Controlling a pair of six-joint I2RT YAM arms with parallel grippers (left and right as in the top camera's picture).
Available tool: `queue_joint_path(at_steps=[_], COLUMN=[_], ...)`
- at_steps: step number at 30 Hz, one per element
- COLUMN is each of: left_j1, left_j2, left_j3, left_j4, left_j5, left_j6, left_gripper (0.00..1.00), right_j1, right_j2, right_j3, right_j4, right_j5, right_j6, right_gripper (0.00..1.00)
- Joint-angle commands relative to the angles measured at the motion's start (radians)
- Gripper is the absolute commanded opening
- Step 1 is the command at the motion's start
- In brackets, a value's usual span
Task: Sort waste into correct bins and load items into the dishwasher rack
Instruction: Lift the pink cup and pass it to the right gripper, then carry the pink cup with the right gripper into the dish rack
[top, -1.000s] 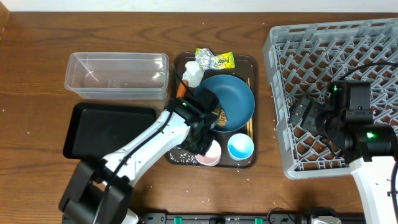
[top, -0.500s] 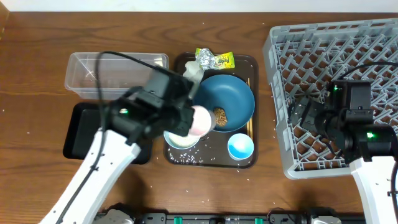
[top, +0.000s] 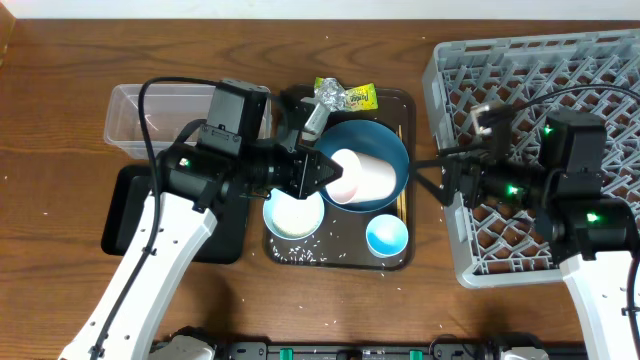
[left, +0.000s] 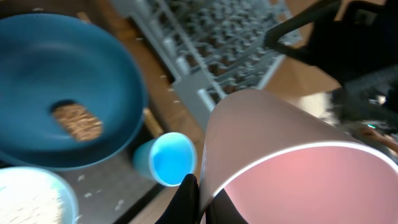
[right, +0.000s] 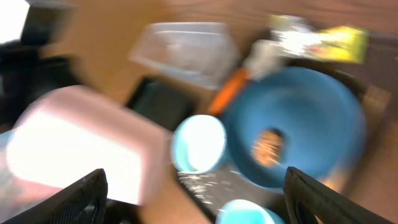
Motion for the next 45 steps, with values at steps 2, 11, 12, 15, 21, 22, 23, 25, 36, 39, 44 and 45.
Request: queue_joint_path(at_steps=[2, 11, 12, 15, 21, 22, 23, 25, 36, 39, 44, 45], left_j1=[0.004, 0.004, 0.004, 0.004, 0.004, 0.004, 0.004, 0.004, 0.004, 0.004, 0.008, 0.008], left_j2=[-0.001, -0.001, -0.001, -0.001, -0.001, -0.001, -0.001, -0.001, -0.001, -0.001, -0.001, -0.001], left_j3=[0.012, 0.012, 0.012, 0.012, 0.012, 0.012, 0.012, 0.012, 0.012, 0.012, 0.012, 0.012], left_j4=[0.035, 0.109, 0.111, 0.111, 0.111, 0.111, 0.111, 0.114, 0.115, 0.117, 0.135, 0.136], left_j5=[0.176, 0.356, 0.375, 0.409, 0.419, 0.419, 0.419, 0.418, 0.418, 0.415, 0.407, 0.407], left_j6=[-0.001, -0.002, -0.002, -0.002, -0.002, -0.002, -0.001, -0.001, -0.002, -0.002, -0.009, -0.009], left_gripper=[0.06, 0.06, 0.06, 0.06, 0.06, 0.06, 0.06, 0.06, 0.06, 0.36, 0.98, 0.98], right_j1=[0.076, 0.229, 0.234, 0.237, 0.235, 0.231, 0.228, 0.218, 0.174, 0.174, 0.147, 0.133], right_j2=[-0.012, -0.012, -0.012, -0.012, -0.039, -0.047, -0.054, -0.068, -0.096, -0.096, -0.102, -0.104], right_j3=[0.018, 0.017, 0.018, 0.018, 0.018, 0.018, 0.018, 0.018, 0.018, 0.018, 0.018, 0.018], right_j4=[0.029, 0.034, 0.034, 0.034, 0.032, 0.032, 0.032, 0.028, 0.005, -0.015, -0.08, -0.093], right_j5=[-0.232, -0.233, -0.233, -0.235, -0.262, -0.262, -0.262, -0.262, -0.236, -0.15, 0.22, 0.305], right_j6=[-0.104, -0.23, -0.241, -0.281, -0.374, -0.374, -0.374, -0.373, -0.368, -0.345, -0.188, -0.142], right_gripper=[0.83, 0.78, 0.78, 0.75, 0.8, 0.8, 0.8, 0.79, 0.55, 0.53, 0.47, 0.46])
